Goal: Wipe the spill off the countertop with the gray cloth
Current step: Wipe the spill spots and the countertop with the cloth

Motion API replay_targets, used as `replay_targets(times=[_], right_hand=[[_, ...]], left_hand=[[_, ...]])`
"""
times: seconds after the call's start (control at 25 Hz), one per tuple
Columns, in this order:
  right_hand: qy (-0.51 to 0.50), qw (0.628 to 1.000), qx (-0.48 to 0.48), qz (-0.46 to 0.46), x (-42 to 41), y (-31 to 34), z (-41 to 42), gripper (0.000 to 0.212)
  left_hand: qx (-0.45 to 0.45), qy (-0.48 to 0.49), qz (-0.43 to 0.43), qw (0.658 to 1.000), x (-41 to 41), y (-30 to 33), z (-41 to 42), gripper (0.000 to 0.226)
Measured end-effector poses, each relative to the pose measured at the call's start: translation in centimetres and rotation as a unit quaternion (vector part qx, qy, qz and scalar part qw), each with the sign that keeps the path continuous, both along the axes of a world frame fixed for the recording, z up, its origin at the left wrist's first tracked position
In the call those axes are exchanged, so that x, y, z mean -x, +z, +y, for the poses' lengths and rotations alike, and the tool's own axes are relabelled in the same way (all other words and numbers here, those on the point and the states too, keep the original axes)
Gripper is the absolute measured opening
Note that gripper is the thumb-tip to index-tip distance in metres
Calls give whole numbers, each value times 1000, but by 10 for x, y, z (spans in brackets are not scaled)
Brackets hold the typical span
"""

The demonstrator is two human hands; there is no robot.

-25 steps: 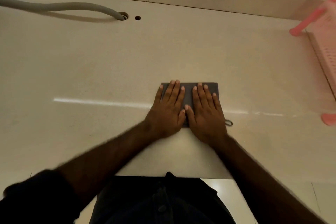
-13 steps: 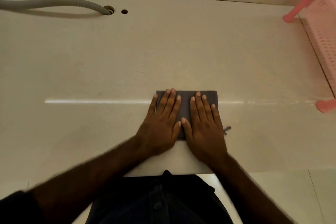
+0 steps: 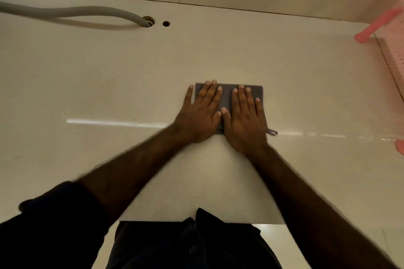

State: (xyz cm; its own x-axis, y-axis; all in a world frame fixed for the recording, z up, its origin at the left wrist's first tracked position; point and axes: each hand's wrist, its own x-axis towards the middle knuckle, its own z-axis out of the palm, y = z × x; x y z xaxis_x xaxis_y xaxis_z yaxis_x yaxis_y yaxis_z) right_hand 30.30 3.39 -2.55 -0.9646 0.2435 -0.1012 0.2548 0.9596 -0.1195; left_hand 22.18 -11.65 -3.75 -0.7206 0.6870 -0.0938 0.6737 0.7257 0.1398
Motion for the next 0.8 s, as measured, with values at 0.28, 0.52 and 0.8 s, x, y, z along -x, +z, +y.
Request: replay_targets(times=[0.28, 0.52, 0.8], right_hand=[[96, 995, 21, -1, 41, 1, -65, 72], [112, 993, 40, 6, -63, -5, -70, 73], [51, 999, 7, -7, 14, 2, -16, 73]], left_hand=[[5, 111, -17, 994, 14, 2, -84, 73], [-13, 84, -37, 996, -83, 4, -97, 76], [26, 52, -20, 998, 1, 4, -23, 74]])
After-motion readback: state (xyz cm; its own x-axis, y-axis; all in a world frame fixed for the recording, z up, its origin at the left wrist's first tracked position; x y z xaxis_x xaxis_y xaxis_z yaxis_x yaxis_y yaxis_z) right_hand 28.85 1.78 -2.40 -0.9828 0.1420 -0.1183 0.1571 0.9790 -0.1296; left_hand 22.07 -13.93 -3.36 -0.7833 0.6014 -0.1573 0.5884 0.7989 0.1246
